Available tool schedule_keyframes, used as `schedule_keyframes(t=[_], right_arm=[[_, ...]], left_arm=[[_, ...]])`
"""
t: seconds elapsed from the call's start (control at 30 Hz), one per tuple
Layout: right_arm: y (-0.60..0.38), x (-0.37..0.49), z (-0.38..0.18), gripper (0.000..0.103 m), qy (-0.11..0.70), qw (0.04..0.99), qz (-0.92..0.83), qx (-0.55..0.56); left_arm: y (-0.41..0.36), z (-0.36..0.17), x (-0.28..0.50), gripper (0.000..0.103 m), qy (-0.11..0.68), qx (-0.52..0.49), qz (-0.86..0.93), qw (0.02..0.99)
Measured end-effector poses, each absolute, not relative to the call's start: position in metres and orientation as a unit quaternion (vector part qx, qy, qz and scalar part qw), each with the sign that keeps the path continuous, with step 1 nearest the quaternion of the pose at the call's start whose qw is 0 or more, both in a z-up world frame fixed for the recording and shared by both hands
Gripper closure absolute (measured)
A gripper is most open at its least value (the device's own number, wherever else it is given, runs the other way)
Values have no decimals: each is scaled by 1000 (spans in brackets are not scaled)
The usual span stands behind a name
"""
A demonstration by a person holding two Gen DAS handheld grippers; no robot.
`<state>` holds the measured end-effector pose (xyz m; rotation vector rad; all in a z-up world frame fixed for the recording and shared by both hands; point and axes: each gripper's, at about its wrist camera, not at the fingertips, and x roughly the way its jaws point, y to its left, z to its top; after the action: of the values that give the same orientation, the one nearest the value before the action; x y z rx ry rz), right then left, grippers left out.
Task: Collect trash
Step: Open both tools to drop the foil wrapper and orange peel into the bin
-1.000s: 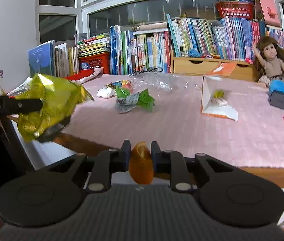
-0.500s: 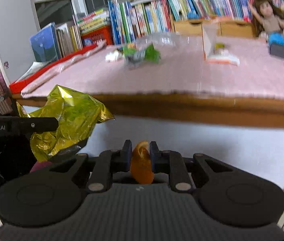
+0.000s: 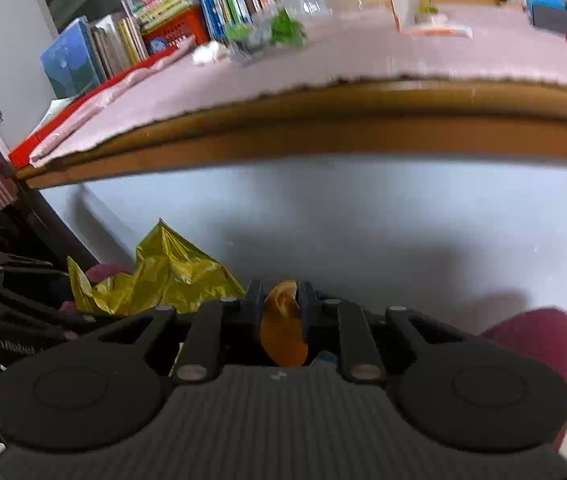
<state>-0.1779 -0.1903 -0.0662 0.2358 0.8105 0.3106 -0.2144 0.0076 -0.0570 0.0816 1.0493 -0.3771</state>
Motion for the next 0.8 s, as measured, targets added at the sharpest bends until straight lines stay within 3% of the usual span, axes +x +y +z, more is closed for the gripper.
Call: schedule_keyframes(t=[0.23, 0.43, 0.5, 0.57, 0.6, 0.63, 0.8], right_arm=[[-188, -159, -99, 81, 427, 882, 140, 145], [-184, -151, -109, 78, 443, 873, 141, 147], [-183, -149, -111, 73, 447, 870, 142, 152], [-184, -148, -113, 65, 448, 869, 138, 158], [-185, -147, -113, 56, 449, 868, 137, 160], [-186, -147, -113, 48, 450, 868, 137, 162], [-190, -147, -109, 37, 443, 872, 131, 162]], left_arm=[[-12, -109, -186, 47, 547, 74, -154, 820], [-15, -121, -178, 45, 561, 77, -159, 809], [-14, -120, -176, 44, 561, 78, -154, 809], [-12, -121, -174, 31, 563, 77, -147, 810], [-12, -121, -173, 19, 561, 77, -144, 812], [-12, -120, -173, 16, 557, 79, -141, 815], [-12, -118, -175, 14, 555, 90, -144, 814]])
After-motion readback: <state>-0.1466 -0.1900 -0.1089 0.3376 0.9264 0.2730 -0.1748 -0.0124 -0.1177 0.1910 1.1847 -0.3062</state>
